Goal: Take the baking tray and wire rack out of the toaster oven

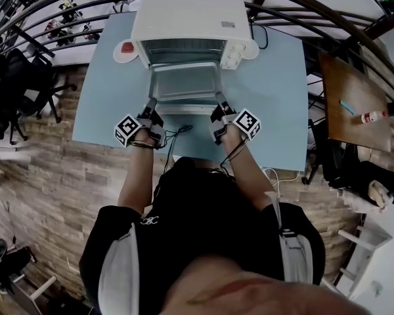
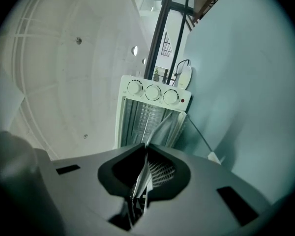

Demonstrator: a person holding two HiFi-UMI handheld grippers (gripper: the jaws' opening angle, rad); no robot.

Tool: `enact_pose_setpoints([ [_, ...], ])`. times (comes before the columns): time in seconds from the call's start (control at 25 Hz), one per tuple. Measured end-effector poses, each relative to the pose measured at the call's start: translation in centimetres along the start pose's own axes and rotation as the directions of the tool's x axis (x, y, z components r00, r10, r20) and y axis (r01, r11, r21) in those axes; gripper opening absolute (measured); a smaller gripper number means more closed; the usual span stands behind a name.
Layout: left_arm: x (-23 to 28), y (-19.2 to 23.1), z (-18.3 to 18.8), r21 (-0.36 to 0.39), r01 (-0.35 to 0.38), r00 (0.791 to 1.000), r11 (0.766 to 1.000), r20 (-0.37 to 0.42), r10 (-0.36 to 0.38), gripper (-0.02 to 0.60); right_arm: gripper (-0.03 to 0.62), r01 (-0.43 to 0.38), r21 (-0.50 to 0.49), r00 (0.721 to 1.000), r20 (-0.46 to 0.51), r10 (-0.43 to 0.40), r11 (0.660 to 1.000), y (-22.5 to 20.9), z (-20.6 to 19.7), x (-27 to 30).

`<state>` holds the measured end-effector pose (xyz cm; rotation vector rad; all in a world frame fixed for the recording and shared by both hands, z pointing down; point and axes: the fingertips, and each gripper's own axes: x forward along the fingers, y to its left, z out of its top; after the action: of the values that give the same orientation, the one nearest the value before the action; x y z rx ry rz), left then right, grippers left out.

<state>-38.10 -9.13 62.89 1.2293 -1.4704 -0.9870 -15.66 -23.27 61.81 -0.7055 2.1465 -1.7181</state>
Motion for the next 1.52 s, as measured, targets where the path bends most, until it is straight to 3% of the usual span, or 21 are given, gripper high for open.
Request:
enact_pose_setpoints([
  [0.24, -2.5, -1.3, -0.6, 0.101, 0.040, 0.999, 0.994, 0.013, -0.041, 0.041, 0.025, -0.044, -0.019, 0.999, -0.027, 0.043, 0.999, 0.3, -1.2, -1.6],
  [0.68, -4.4, -3.3, -5.1, 0.176, 0.061, 0.998, 0.983, -0.013, -0.059, 0.046, 0.028, -0.076, -0.035, 0.997, -0.001, 0.076, 0.997, 0.3, 0.2, -6.8],
  [1.12, -0.3, -6.1, -12.9, 0.211, 0.130, 0.981, 0.969, -0.169, -0.095, 0.048, 0.029, -0.042, -0.040, 0.990, 0.136, 0.047, 0.998, -2.0, 6.6, -13.7],
  [1.52, 4.8, -7.6, -20.8, 0.218, 0.182, 0.934, 0.959, -0.343, -0.099, 0.051, 0.031, 0.034, -0.042, 0.957, 0.291, -0.021, 0.999, -4.7, 12.6, -20.3],
])
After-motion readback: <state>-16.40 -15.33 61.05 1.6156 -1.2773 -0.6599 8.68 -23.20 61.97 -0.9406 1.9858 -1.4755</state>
